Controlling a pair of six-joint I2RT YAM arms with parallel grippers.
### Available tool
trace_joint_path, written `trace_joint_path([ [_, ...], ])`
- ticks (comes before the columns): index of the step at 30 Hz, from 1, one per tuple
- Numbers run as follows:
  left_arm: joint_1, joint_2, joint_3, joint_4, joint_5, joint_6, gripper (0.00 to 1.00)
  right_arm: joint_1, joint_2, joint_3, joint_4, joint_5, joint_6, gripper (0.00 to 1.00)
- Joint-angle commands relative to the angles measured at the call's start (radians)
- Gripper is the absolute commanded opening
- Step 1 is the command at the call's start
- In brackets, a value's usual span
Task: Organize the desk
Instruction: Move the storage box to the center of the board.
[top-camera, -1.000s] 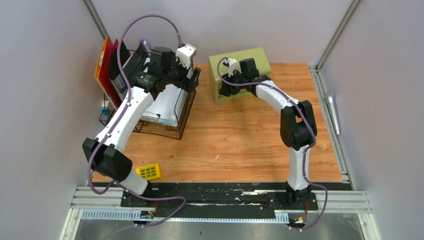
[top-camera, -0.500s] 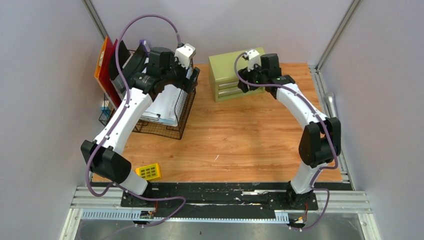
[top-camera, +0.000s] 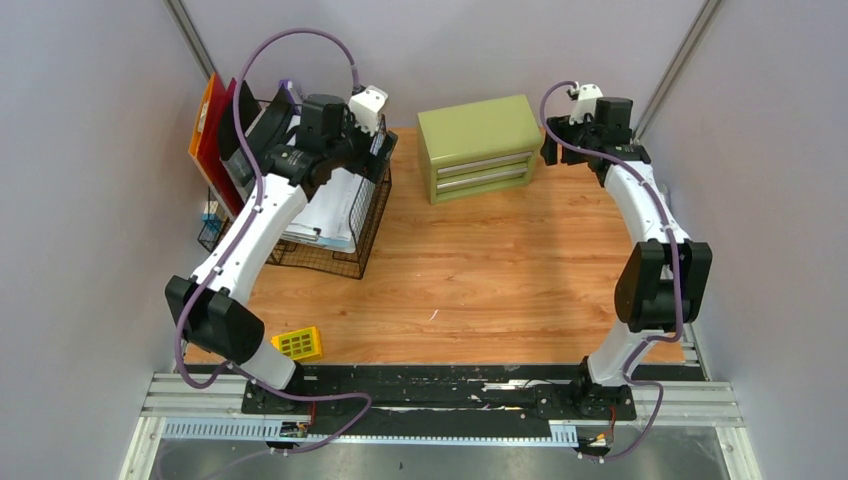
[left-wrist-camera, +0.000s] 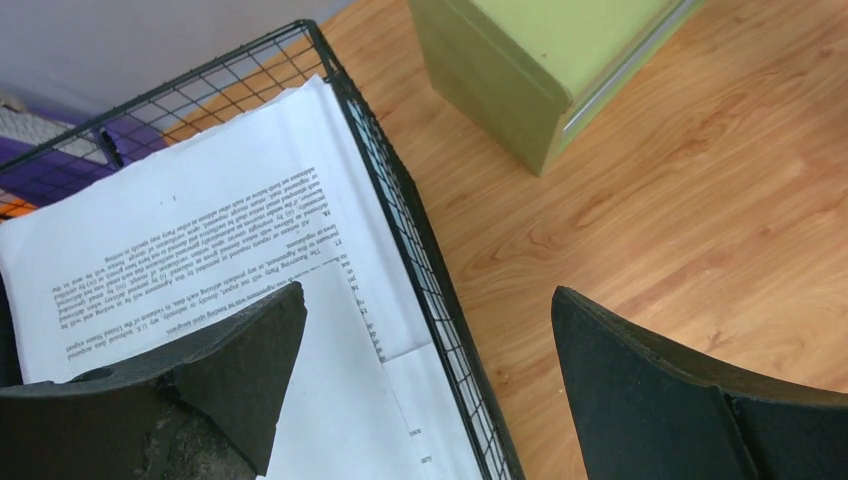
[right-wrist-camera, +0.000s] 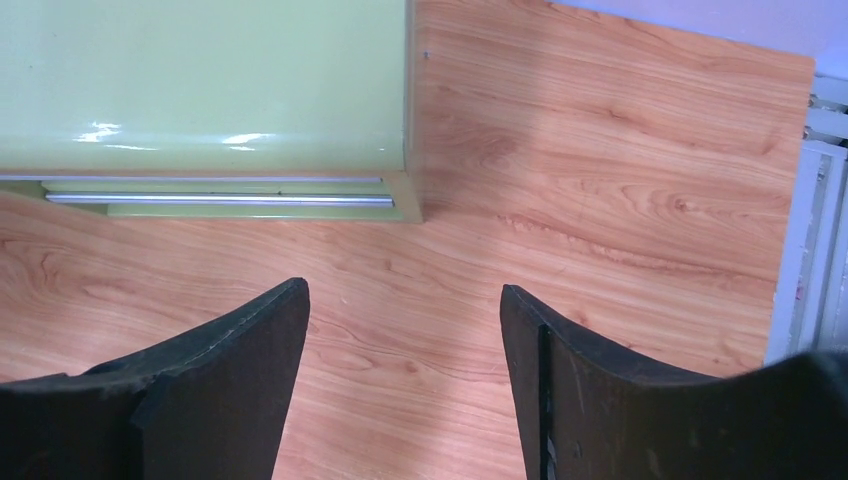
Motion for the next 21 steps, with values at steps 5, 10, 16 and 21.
trace_joint_path([
  [5,-0.002,0.097,-0.013,0.033,-0.068,-0.08,0.95,0.017,0.016,0.026,0.02,-0.05,0.039,0.71],
  [10,-0.003,0.166,0.01,0.076,-0.052,-0.118,0.84,-0.016,0.01,0.006,0.02,-0.065,0.045,0.71],
  [16,-0.003,0.272,0.102,0.083,-0.059,-0.148,0.57,-0.021,0.001,-0.005,0.019,-0.067,0.045,0.71],
  [21,-0.002,0.349,0.188,0.1,-0.074,-0.195,0.33,-0.023,0.006,-0.004,0.017,-0.066,0.045,0.71],
])
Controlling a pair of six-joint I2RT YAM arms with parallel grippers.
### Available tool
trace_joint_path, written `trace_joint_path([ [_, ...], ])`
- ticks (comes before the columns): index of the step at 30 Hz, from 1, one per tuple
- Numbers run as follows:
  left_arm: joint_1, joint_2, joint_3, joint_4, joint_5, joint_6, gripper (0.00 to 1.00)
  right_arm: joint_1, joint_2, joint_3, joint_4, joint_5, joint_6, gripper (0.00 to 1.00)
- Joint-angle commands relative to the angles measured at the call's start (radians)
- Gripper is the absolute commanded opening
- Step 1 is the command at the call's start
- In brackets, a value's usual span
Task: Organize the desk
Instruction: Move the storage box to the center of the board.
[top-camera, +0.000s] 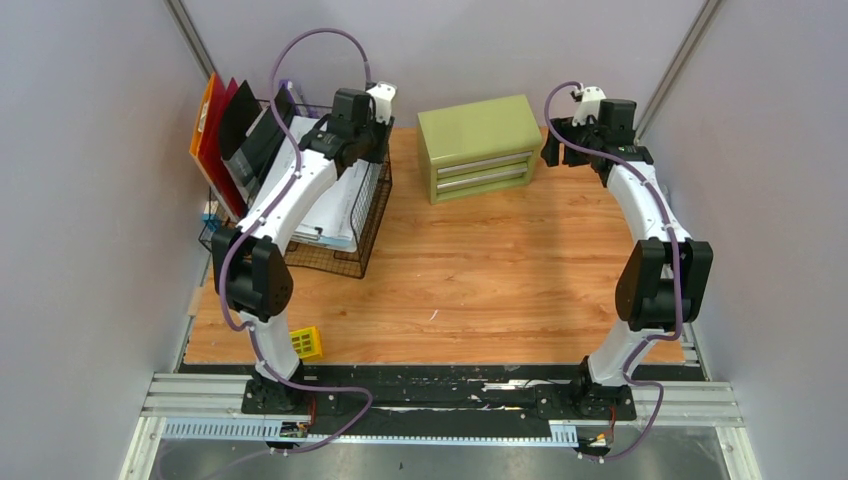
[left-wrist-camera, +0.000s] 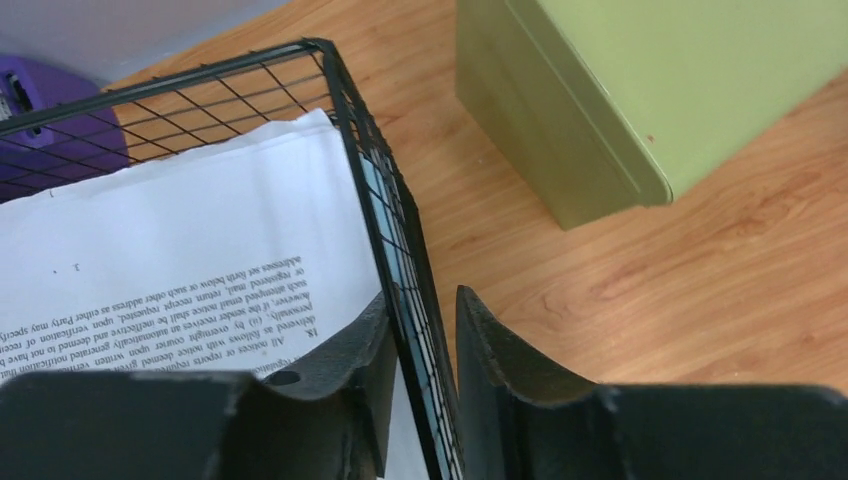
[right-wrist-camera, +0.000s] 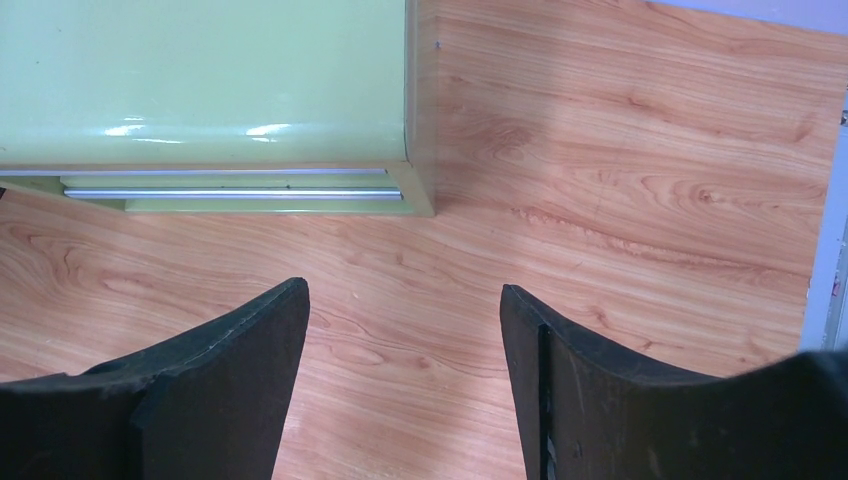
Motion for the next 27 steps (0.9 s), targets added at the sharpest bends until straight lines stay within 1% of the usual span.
trace_joint_path([
  [1,-0.004,0.086,0.086,0.016,0.006,-0.064,0.28,0.0,-0.004,-0.002,0.019,-0.016,0.015,0.71],
  [3,-0.004,0.125,0.131,0.009,-0.008,-0.075,0.24,0.0,-0.002,-0.006,0.019,-0.017,0.017,0.71],
  [7,-0.003,0.193,0.245,0.006,-0.044,-0.099,0.22,0.0,-0.001,-0.012,0.018,-0.02,0.017,0.71],
  [12,-0.003,0.256,0.343,0.007,-0.104,-0.121,0.23,-0.001,0.01,-0.013,0.019,-0.021,0.015,0.71],
  [15,-0.003,0.262,0.358,0.022,-0.132,-0.127,0.29,0.0,0.033,0.004,0.02,-0.02,0.023,0.71],
  [16,-0.003,0.264,0.358,0.026,-0.142,-0.13,0.34,0.0,0.045,0.011,0.02,-0.021,0.028,0.72],
  [17,-0.003,0.265,0.363,0.029,-0.145,-0.13,0.37,0.0,0.055,0.02,0.019,-0.025,0.032,0.72],
  [18,-0.003,0.27,0.368,0.028,-0.146,-0.129,0.45,-0.001,0.065,0.029,0.019,-0.03,0.037,0.72],
  [19,-0.003,0.273,0.384,0.02,-0.141,-0.127,0.49,0.0,0.073,0.038,0.019,-0.035,0.041,0.72],
  [20,-0.003,0.278,0.394,0.014,-0.138,-0.125,0.57,-0.001,0.078,0.041,0.019,-0.043,0.044,0.73],
  [21,-0.003,0.279,0.41,0.0,-0.135,-0.124,0.62,0.0,0.082,0.042,0.019,-0.049,0.046,0.73],
  [23,-0.003,0.271,0.416,-0.011,-0.114,-0.123,0.79,-0.001,0.078,0.038,0.019,-0.06,0.049,0.73],
  [24,-0.003,0.258,0.408,-0.012,-0.109,-0.12,0.83,-0.001,0.075,0.03,0.018,-0.061,0.048,0.73],
  [25,-0.003,0.25,0.401,-0.014,-0.096,-0.118,0.9,-0.001,0.063,0.021,0.018,-0.06,0.044,0.73],
  [27,-0.003,0.202,0.373,-0.014,-0.076,-0.108,0.98,-0.004,0.039,-0.004,0.019,-0.053,0.033,0.74],
])
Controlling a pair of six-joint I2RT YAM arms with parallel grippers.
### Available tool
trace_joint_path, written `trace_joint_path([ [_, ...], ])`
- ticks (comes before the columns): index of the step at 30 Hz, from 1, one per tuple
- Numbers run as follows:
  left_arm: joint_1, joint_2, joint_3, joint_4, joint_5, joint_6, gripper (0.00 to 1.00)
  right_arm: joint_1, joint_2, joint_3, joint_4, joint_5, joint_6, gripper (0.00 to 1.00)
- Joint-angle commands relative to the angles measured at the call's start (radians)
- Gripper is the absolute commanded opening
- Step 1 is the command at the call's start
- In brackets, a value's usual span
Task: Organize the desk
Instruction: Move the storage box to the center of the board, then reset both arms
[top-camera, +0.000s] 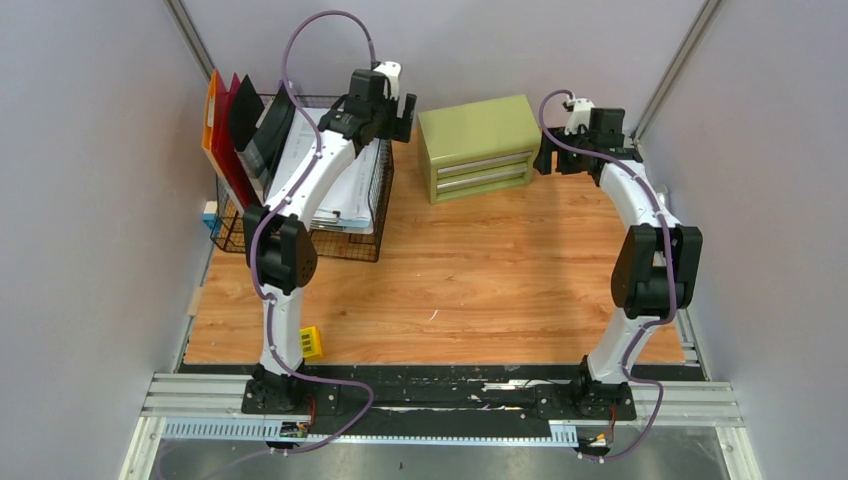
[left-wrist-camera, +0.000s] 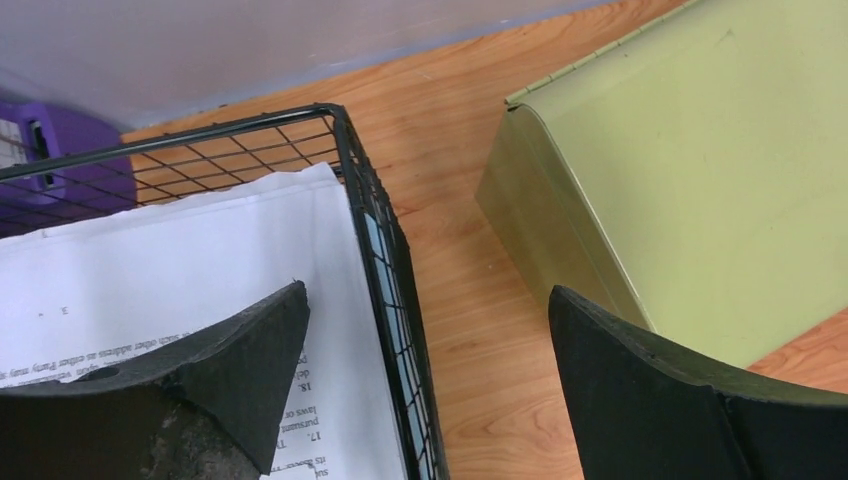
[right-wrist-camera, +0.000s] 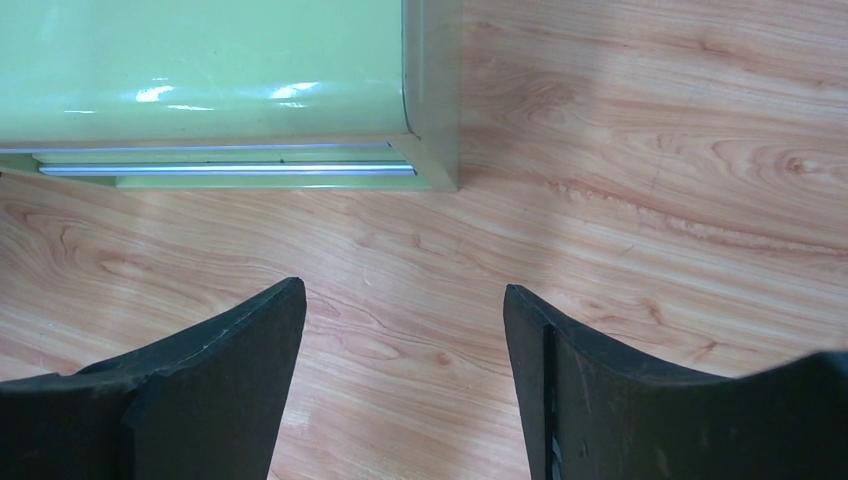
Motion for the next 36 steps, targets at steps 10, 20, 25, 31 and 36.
trace_joint_path([
  [10,0.006,-0.441,-0.283,0.089,-0.001,0.152,1.0,-0.099,-0.234,-0.122,0.03,-0.04,-0.003,1.0],
  [20,0.107,-0.834,-0.731,0.185,-0.106,0.214,1.0,-0.159,-0.464,-0.236,0.03,-0.094,0.022,1.0],
  [25,0.139,-1.004,-0.897,0.22,-0.125,0.254,1.0,-0.16,-0.586,-0.321,0.03,-0.106,0.022,1.0],
  [31,0.143,-1.139,-0.971,0.187,-0.162,0.316,1.0,-0.16,-0.731,-0.456,0.028,-0.17,0.044,1.0],
  [36,0.144,-1.274,-1.041,0.141,-0.154,0.325,1.0,-0.16,-0.867,-0.602,0.01,-0.246,-0.028,1.0],
])
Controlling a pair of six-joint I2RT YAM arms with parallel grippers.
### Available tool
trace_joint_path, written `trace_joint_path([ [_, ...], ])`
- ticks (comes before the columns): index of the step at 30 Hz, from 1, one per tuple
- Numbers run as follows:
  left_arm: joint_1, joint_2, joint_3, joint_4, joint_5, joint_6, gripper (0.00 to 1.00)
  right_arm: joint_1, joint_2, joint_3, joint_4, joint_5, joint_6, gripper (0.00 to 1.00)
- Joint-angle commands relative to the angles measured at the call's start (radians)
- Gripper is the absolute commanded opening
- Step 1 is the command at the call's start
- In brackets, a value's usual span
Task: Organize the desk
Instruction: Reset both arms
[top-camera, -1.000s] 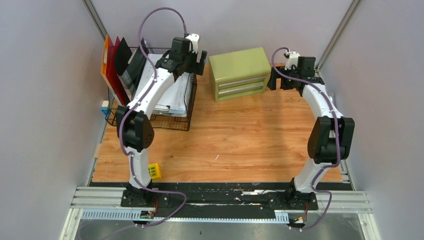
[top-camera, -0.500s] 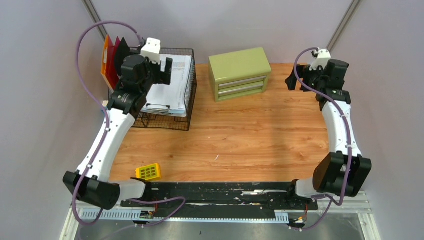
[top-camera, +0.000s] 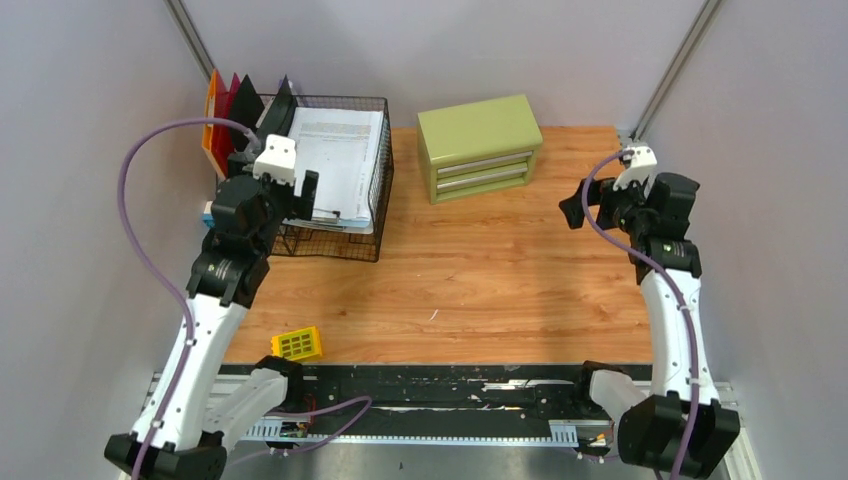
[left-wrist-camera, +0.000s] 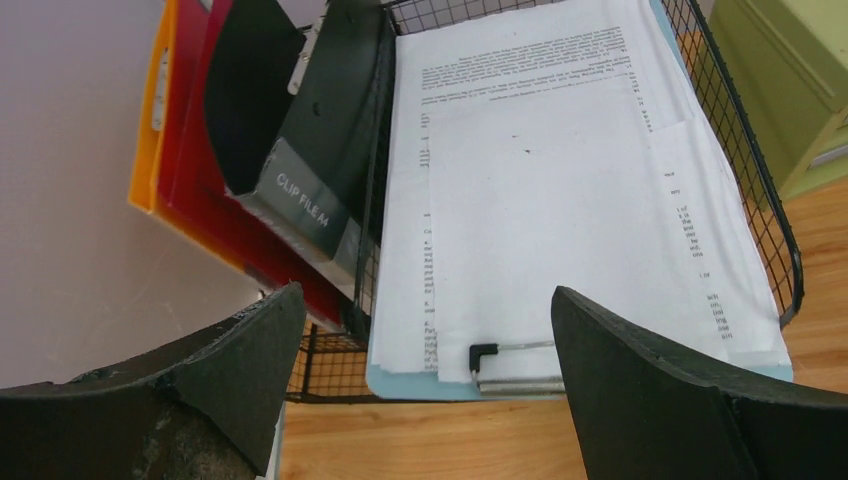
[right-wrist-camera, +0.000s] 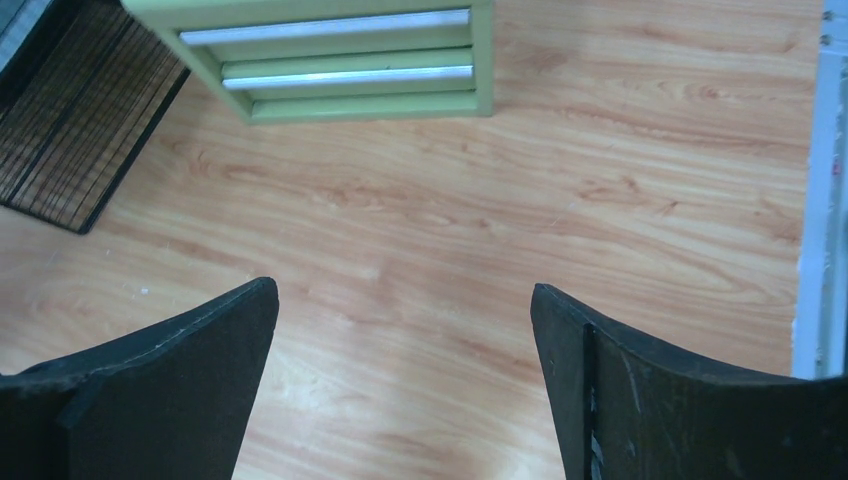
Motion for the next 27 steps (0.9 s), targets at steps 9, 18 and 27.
trace_joint_path([
  [9,0.006,-0.457,-0.248,-0.101,0.102,0.057,1.0,0.001,-0.336,-0.239,-0.046,-0.045,-0.037,1.0],
  [18,0.006,-0.501,-0.257,-0.175,0.079,0.031,1.0,0.001,-0.474,-0.276,-0.072,-0.048,-0.047,1.0],
  [27,0.037,-0.587,-0.424,-0.08,0.087,0.093,1.0,0.002,-0.447,-0.299,-0.066,-0.039,-0.091,1.0],
])
